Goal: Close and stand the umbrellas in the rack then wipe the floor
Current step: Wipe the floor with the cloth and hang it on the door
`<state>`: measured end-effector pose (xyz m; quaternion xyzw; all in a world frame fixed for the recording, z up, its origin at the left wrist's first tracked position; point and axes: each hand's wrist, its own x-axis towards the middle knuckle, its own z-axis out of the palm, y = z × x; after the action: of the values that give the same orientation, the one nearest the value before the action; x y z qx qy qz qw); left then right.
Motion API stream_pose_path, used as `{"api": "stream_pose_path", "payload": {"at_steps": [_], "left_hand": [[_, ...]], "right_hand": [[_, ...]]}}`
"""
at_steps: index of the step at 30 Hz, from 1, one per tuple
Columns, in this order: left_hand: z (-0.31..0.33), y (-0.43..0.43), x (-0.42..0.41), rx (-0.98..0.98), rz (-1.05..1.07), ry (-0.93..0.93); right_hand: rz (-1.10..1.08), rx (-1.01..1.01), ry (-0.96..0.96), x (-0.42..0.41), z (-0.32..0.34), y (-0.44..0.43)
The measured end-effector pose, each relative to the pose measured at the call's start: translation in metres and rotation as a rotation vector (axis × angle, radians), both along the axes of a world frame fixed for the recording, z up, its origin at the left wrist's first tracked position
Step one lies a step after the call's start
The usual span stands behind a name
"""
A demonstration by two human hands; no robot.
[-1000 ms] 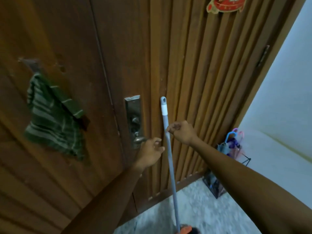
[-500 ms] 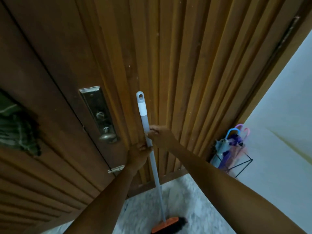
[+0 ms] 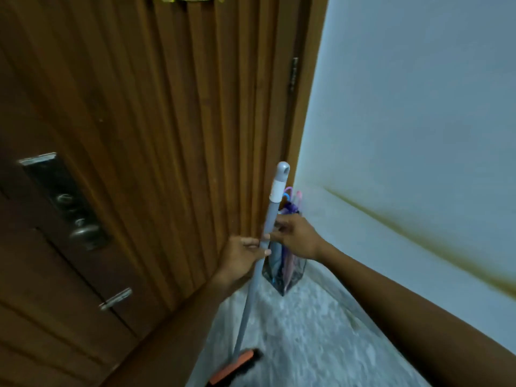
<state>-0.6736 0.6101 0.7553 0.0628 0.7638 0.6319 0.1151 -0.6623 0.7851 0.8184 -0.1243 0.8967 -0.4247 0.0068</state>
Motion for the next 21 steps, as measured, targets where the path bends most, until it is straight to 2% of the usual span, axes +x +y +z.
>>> {"api": "stream_pose_path", "payload": {"at_steps": [5,11,16,21], "left_hand": [[0.01,0.1,0.039,-0.076,-0.254,0.149],[0.048,0.229,0.083,-0.158,-0.516,0.271],[0.065,0.355,0.12,-0.323,-0.719,0.52],[0.056,0.485,0.146,-0.332,-0.838,0.558]], "right_hand": [[-0.254,0.144,0.039,0.088,0.028,0.104],[-0.481,0.171,0.045,0.17,0.062,0.217],[-0.645,0.111,0.042,0.217,0.068,0.33],[-0.765,0.109,0.027,0.254,0.056,0.441]]}}
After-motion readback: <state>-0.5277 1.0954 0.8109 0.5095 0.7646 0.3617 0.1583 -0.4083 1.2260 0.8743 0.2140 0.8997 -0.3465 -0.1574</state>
